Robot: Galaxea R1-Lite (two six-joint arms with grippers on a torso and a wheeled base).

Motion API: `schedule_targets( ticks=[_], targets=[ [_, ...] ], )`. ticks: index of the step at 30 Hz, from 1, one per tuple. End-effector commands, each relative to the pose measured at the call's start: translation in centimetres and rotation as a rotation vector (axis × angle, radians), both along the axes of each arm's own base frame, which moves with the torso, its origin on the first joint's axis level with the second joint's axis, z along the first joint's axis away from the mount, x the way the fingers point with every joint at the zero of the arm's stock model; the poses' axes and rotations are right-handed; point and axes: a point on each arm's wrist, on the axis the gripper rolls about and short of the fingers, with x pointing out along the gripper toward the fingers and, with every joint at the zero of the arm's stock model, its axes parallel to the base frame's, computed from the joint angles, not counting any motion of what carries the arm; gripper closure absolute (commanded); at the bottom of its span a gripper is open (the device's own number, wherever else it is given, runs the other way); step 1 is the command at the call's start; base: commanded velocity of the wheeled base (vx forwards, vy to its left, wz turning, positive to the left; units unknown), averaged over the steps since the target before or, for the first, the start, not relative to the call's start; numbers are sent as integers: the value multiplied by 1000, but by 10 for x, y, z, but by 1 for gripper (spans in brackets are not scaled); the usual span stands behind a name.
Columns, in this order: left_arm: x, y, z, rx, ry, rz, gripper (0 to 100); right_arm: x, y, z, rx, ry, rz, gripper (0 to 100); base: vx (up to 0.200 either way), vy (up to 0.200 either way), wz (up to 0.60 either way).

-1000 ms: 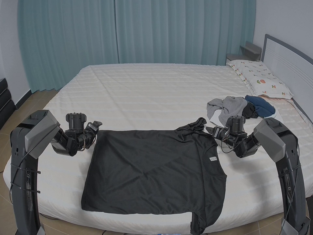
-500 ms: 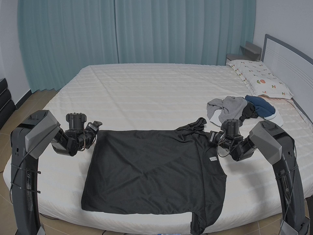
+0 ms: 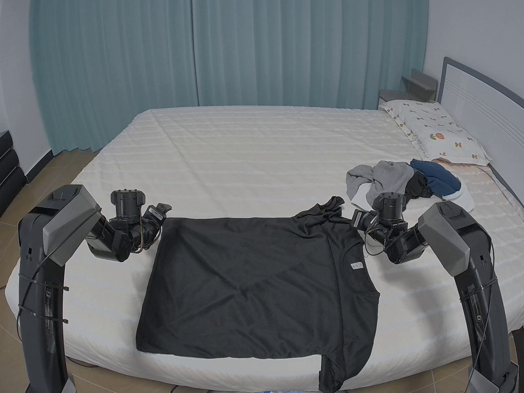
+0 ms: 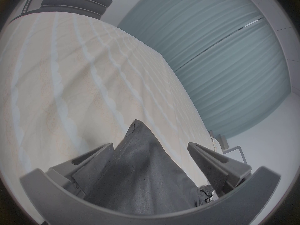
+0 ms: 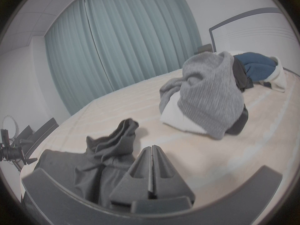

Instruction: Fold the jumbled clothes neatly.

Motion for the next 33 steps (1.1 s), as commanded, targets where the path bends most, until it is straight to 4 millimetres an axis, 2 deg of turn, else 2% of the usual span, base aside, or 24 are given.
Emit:
schedule_targets(
  ticks=[1,7,12,13,18,25,33],
  targets=[
    [0,-1,-3,5,5,-1,0,8,-4,-2,6,-27,-22,100,0,0,0],
    [0,-1,-4,5,7,-1,0,12,-5,3,8,-48,-39,100,0,0,0],
    [0,0,-4,6,7,0,0,6,-4,6,38,-17,-44,100,0,0,0],
    [0,0,-4,6,7,0,0,4,-3,6,39,-11,-34,0,0,0,0],
    [0,0,-4,6,7,0,0,-1,1,6,45,-8,-22,0,0,0,0],
    [0,0,-4,6,7,0,0,-19,-1,7,75,64,62,0,0,0,0],
    [0,0,-4,6,7,0,0,-21,1,-5,71,95,70,0,0,0,0]
  ],
)
